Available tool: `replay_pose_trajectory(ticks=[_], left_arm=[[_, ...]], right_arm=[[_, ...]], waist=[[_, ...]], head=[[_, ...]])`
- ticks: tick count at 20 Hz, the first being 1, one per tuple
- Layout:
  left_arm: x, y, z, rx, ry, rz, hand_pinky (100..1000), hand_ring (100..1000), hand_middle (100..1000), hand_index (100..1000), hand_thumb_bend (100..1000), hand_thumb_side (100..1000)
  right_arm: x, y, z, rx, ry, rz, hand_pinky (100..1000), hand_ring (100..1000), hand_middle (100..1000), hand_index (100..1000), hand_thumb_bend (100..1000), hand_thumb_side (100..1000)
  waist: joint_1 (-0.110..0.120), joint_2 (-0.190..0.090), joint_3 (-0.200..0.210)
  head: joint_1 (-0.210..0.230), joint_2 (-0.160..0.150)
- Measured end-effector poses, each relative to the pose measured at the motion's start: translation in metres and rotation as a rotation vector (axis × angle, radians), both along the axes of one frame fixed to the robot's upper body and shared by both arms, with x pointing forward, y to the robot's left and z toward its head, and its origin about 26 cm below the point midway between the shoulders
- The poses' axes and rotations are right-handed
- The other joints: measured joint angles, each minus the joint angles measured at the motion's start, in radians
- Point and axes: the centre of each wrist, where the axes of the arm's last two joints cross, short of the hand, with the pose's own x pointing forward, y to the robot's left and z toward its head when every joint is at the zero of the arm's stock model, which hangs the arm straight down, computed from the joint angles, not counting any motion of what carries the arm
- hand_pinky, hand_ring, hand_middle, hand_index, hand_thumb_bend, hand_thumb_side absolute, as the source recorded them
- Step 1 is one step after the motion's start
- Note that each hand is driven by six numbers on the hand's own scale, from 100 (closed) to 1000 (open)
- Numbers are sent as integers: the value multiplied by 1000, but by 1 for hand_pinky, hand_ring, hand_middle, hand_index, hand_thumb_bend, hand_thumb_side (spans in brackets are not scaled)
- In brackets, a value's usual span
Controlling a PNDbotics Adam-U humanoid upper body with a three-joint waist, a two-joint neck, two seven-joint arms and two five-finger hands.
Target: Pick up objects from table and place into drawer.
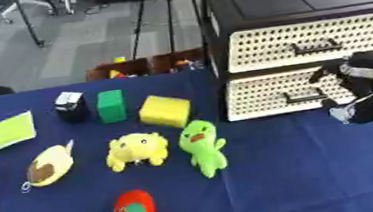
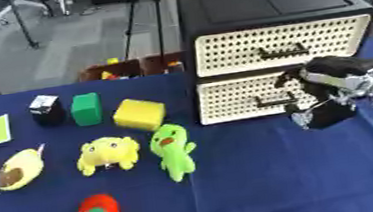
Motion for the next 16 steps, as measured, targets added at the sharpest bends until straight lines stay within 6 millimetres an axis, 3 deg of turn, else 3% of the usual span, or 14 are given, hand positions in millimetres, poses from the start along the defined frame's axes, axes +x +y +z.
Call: replay_pose_trajectory(ticks=[5,16], left_arm=[[0,-1,0,1,4,-9,459,662,647,772,120,793],[0,-3,-1,-8,8,-20,458,662,648,775,121,792]], right_arm=[[11,-13,1,18,13,-44,100,330,130,893,100,251],[30,-32,-17,65,94,-93,100,328,129,884,100,248]], waist=[[0,1,9],[1,9,26]], head=[[-7,-1],[-19,-9]])
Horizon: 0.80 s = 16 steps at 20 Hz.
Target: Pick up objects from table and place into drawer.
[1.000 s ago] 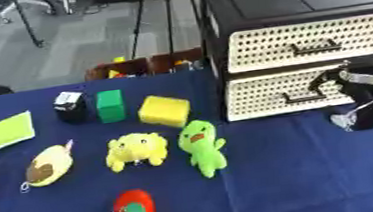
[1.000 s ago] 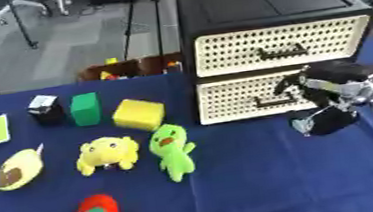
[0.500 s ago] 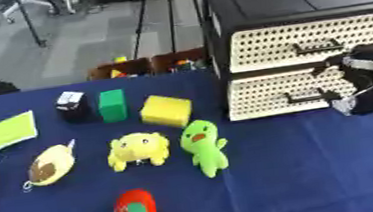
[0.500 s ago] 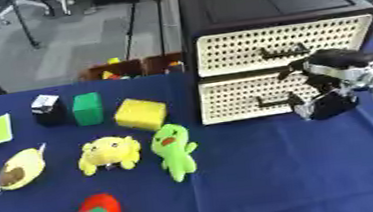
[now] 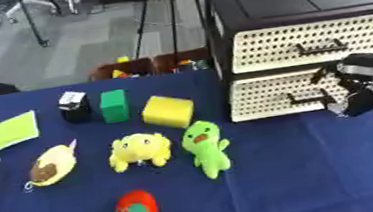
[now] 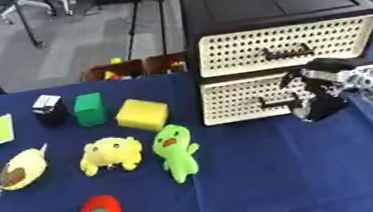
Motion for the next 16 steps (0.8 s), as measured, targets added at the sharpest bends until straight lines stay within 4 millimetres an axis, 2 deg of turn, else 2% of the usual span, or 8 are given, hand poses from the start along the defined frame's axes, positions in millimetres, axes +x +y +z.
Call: replay_pose_trajectory(ticks=[10,16], left_arm=[[0,-1,0,-2,3,-7,456,660,647,776,118,791],[0,-2,-1,-8,5,-12,455,656,644,775,116,789]], right_arm=[[13,-11,-14,47,40,-42,100,326,126,889,100,235],[18,-17,-25,57,81,-48,100,325,128,858,100,227]], waist=[[0,10,9],[1,11,9]], head=[[-9,-8],[-12,-9]])
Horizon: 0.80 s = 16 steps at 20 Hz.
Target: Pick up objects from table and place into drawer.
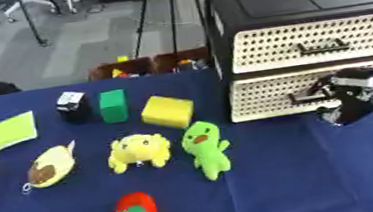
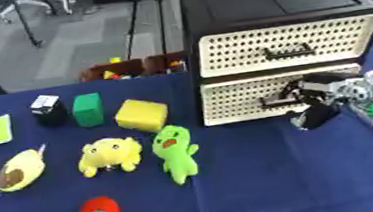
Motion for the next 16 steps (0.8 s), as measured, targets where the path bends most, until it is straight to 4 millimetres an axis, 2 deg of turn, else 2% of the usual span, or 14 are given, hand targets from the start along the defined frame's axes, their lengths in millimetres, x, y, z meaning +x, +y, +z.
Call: replay_pose_trajectory(ticks=[7,16], left_arm=[[0,0,-1,-4,2,-1,455,654,644,775,113,788],[0,0,-1,-7,6,1,454,652,644,776,110,786]], right_arm=[[0,3,-1,-18,42,21,100,325,125,772,100,212],[-6,8,-5,-33,78,35,100,318,124,757,100,221]], waist=[[1,1,-3],[2,2,-13]], head=[[0,0],[3,0]])
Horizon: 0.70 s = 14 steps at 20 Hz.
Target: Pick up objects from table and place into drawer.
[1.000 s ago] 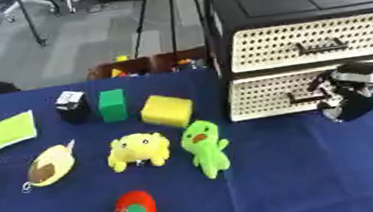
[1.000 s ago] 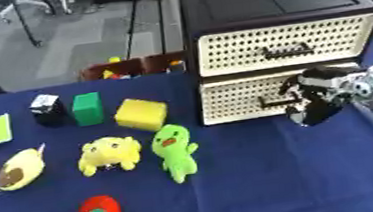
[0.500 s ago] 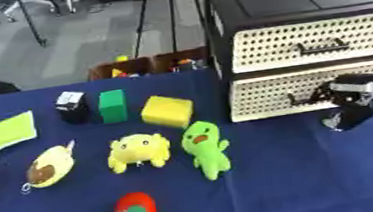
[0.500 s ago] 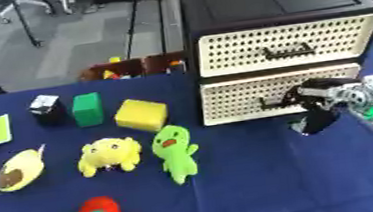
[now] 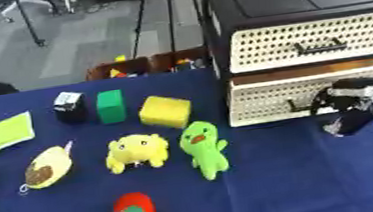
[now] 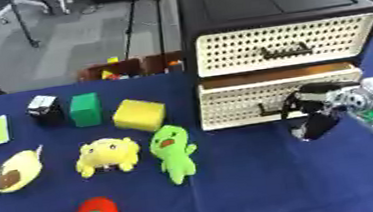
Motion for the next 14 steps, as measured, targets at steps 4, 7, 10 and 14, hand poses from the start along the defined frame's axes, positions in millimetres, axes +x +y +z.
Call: replay_pose_trajectory(ticks=[4,7,10,14], left_arm=[[0,0,0,0,1,0,454,652,644,776,109,786],[0,0,0,-1,1,1,455,652,644,775,108,786],[0,0,0,-1,1,1,455,652,645,776,107,786],[0,0,0,-1,1,1,456,653,646,778,107,786]], right_arm=[[-5,3,-2,-12,10,3,100,317,124,756,100,224],[-12,6,-5,-23,19,16,100,315,125,755,100,222],[-20,10,-8,-36,26,34,100,315,124,751,100,220],[-32,17,-13,-45,29,54,100,315,123,750,100,217]], waist=[[1,0,-5],[3,0,-9],[3,0,-15],[4,0,-21]], head=[[3,0],[8,0],[12,0],[17,-2]])
